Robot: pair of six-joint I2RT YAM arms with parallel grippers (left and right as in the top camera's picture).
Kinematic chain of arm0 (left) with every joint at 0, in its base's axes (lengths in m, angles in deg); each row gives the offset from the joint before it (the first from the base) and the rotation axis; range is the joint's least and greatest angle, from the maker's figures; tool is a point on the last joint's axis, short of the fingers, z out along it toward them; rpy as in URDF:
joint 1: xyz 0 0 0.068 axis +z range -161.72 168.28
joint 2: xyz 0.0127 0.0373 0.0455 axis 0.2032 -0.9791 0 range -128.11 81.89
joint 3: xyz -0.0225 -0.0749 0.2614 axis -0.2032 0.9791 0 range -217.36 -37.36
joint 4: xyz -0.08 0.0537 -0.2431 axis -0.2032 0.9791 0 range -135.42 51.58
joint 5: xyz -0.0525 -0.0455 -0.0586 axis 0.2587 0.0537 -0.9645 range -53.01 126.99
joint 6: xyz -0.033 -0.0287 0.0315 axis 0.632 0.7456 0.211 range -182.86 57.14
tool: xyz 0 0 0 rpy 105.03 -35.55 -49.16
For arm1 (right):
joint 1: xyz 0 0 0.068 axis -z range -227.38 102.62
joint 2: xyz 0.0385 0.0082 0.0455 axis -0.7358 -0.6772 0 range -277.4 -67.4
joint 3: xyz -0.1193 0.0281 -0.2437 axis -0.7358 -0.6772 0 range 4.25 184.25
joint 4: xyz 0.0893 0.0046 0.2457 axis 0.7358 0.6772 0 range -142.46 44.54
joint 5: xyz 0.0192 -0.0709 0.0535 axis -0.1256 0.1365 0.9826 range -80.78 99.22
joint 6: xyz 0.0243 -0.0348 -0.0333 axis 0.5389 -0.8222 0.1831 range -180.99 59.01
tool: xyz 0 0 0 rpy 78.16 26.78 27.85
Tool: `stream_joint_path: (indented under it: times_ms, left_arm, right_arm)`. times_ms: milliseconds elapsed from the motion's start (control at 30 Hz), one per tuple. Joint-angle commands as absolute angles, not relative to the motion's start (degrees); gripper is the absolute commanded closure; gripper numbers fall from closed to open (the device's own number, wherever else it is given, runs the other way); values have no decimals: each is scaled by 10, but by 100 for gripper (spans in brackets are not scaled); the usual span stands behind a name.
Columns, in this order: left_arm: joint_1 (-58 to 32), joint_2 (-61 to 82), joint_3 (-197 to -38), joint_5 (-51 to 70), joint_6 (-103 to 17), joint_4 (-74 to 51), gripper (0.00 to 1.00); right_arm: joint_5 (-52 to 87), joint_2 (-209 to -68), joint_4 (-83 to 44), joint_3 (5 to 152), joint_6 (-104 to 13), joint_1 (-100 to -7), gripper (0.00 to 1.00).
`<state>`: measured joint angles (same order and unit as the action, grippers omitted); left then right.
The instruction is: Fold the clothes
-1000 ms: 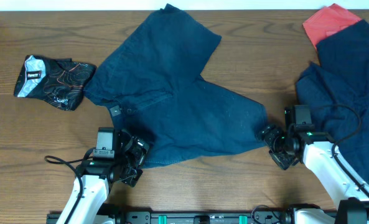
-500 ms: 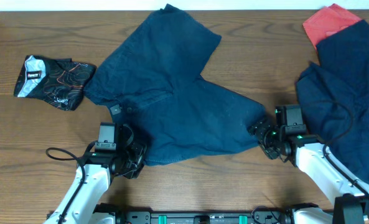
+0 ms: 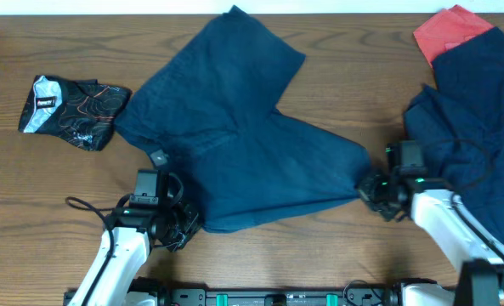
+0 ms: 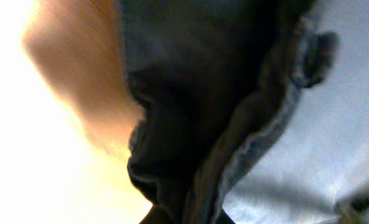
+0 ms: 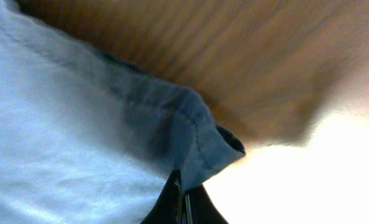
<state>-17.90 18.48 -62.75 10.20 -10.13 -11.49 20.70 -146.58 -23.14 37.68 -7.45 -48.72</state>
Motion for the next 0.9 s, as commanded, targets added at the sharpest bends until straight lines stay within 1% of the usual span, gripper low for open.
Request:
stream_joint_path:
  times_ms: [0, 133, 233, 333, 400, 500, 600, 767, 867]
  left_arm:
    - [-214, 238, -686, 89, -210, -56, 94]
    - [-288, 305, -736, 105, -234, 11, 94]
    - [-352, 359, -761, 126, -228, 28, 94]
    - [-406, 410, -769, 144, -185, 28, 94]
    - [-432, 437, -769, 170, -155, 33, 94]
    - [-455, 464, -769, 245, -128, 46, 94]
    - [-455, 473, -769, 355, -89, 40, 95]
    - [-442, 454, -769, 543, -53, -23, 94]
    - [-415, 426, -769, 618, -50, -64, 94]
  right_arm:
    - [170, -1405, -170, 462, -178, -430, 99]
    - [167, -1353, -57, 556, -243, -386, 99]
    - [162, -1321, 15, 619, -283, -377, 99]
    - [138, -1297, 67, 670, -293, -377, 99]
    - [135, -1284, 76, 700, -312, -377, 99]
    - [137, -1278, 65, 737, -335, -378, 99]
    - [148, -1292, 22, 756, -363, -395, 99]
    - [165, -1351, -97, 776, -379, -451, 99]
    - [160, -1404, -191, 793, -380, -490, 99]
